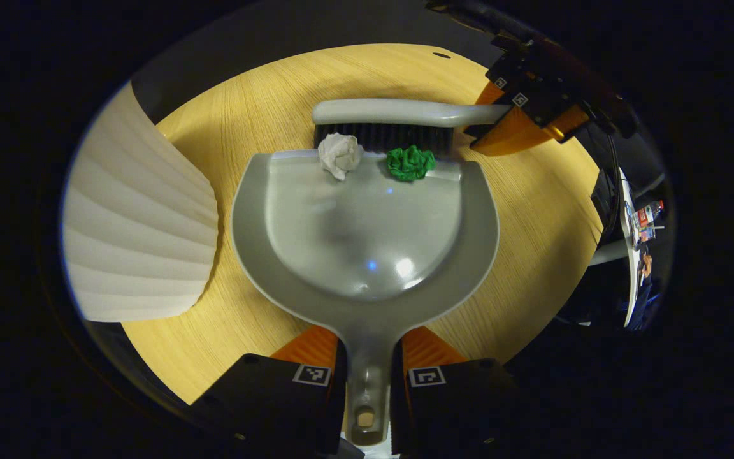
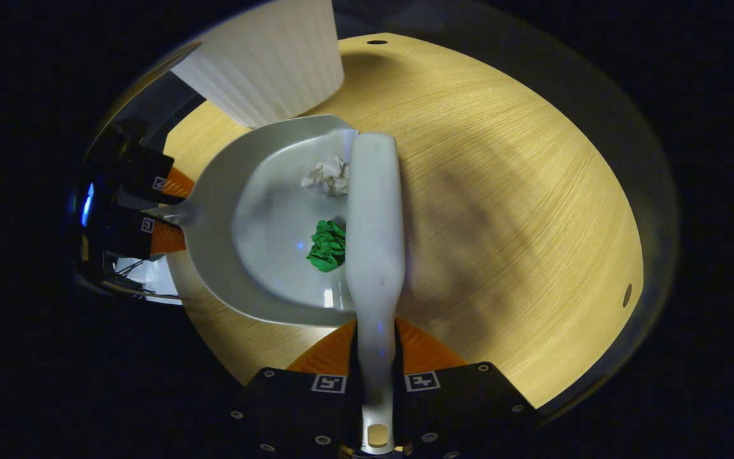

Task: Pick up the small broom and dustpan from the desktop, sweep the trash into the dustpan with the broom, and then empty the trash into the garbage bin.

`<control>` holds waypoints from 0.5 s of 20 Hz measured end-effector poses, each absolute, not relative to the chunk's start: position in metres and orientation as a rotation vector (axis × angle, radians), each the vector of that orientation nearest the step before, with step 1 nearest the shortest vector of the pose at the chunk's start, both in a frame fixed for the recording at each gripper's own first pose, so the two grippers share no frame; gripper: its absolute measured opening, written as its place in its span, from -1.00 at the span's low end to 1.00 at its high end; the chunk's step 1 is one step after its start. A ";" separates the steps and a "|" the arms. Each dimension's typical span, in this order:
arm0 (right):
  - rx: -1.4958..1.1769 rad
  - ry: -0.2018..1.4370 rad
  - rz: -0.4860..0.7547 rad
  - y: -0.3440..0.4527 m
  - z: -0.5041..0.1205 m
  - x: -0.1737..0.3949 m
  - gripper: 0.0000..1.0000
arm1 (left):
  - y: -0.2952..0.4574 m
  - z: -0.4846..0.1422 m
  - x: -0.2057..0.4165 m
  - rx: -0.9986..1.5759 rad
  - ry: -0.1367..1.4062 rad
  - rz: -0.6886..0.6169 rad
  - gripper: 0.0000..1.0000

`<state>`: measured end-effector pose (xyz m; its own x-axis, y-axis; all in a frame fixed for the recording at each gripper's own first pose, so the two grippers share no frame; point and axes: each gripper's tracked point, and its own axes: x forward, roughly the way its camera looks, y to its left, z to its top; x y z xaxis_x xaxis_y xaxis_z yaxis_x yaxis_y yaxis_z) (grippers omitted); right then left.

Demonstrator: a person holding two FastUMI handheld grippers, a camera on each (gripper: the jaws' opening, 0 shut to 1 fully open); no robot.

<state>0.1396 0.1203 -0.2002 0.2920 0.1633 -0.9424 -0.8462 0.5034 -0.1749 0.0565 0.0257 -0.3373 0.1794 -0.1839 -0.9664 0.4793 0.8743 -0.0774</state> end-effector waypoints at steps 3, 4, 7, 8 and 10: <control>-0.703 1.074 0.771 0.124 -0.196 0.140 -0.63 | 0.025 -0.339 0.056 0.259 1.310 -0.473 -0.41; -0.681 1.070 0.739 0.119 -0.196 0.144 -0.63 | 0.028 -0.337 0.053 0.255 1.313 -0.471 -0.40; -0.587 1.054 0.631 0.096 -0.191 0.163 -0.63 | 0.028 -0.330 0.053 0.247 1.311 -0.485 -0.41; -0.551 1.047 0.595 0.087 -0.190 0.170 -0.63 | 0.029 -0.325 0.053 0.247 1.305 -0.493 -0.41; -0.493 1.044 0.517 0.064 -0.193 0.170 -0.63 | 0.031 -0.318 0.050 0.247 1.283 -0.508 -0.41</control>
